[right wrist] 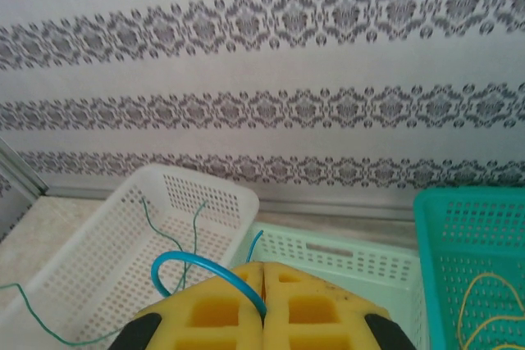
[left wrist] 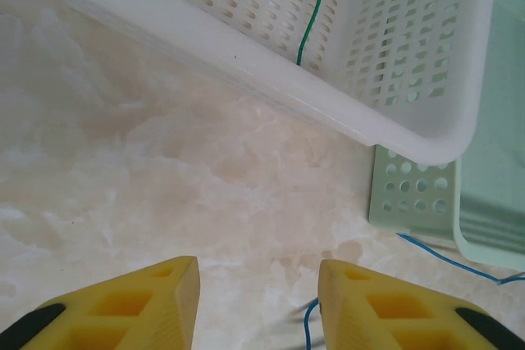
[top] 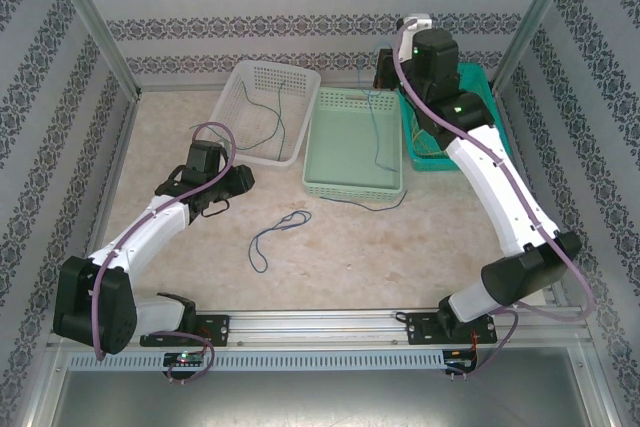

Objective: Untangle the cables

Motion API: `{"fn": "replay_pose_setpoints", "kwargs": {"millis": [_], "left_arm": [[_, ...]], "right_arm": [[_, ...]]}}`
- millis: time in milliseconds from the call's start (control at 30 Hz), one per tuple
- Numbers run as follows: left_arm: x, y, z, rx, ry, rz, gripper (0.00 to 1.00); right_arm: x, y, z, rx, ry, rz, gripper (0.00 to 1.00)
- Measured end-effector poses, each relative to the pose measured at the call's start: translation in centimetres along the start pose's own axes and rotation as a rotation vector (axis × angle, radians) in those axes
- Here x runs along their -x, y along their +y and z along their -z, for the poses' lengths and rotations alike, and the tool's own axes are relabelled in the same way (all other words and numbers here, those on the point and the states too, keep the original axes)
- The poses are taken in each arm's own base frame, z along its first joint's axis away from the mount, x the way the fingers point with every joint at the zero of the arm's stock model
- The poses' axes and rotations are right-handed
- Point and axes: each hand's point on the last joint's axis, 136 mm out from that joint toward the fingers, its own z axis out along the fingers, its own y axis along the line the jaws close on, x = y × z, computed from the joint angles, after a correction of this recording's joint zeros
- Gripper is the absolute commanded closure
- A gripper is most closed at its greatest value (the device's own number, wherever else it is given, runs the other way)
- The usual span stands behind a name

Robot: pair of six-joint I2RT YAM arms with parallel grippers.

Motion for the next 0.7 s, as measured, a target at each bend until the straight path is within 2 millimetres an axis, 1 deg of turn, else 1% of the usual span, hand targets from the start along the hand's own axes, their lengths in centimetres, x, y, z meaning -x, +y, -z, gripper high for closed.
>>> {"fn": "replay_pose_setpoints", "kwargs": {"millis": [67, 200, 333, 367, 433, 500, 567, 633, 700], "left_arm": [[0.0, 0.0, 0.0, 0.001, 0.0, -0.003, 0.53], [0.0, 0.0, 0.0, 0.0, 0.0, -0.009, 0.5], [0.0, 0.0, 0.0, 0.0, 0.001, -0.027, 0.49], [-0.1, 0.0, 0.0, 0.0, 0.002, -0.032, 0.49], [-0.3, -0.1, 0.0, 0.0, 0.009, -0.043, 0.48], [-0.6, -0.3, -0.1, -0.003, 0.019, -0.056, 0.48], [-1.4, -0.6, -0.2, -0.01, 0.037, -0.075, 0.48], [-2.5, -0.7, -0.4, -0.012, 0.065, -0.092, 0.48], [-3.7, -0.5, -0.6, -0.004, 0.097, -0.102, 0.48]], "right_arm": [[-1.7, -0.3, -0.9, -0.007, 0.038, -0.007, 1.0], [-5.7, -0.9, -2.8, -0.021, 0.132, -0.015, 1.0], [-9.1, -1.2, -4.5, -0.021, 0.217, -0.026, 1.0], [-9.6, -1.3, -4.7, -0.024, 0.231, -0.028, 0.97], [-11.2, -1.5, -5.1, -0.029, 0.268, -0.04, 0.84], [-12.7, -1.7, -5.3, -0.032, 0.306, -0.053, 0.74], [-14.2, -1.9, -5.7, -0.037, 0.352, -0.054, 0.68], [-15.9, -2.0, -6.3, -0.042, 0.405, -0.059, 0.53], [-17.6, -2.2, -6.8, -0.047, 0.458, -0.054, 0.53]]}}
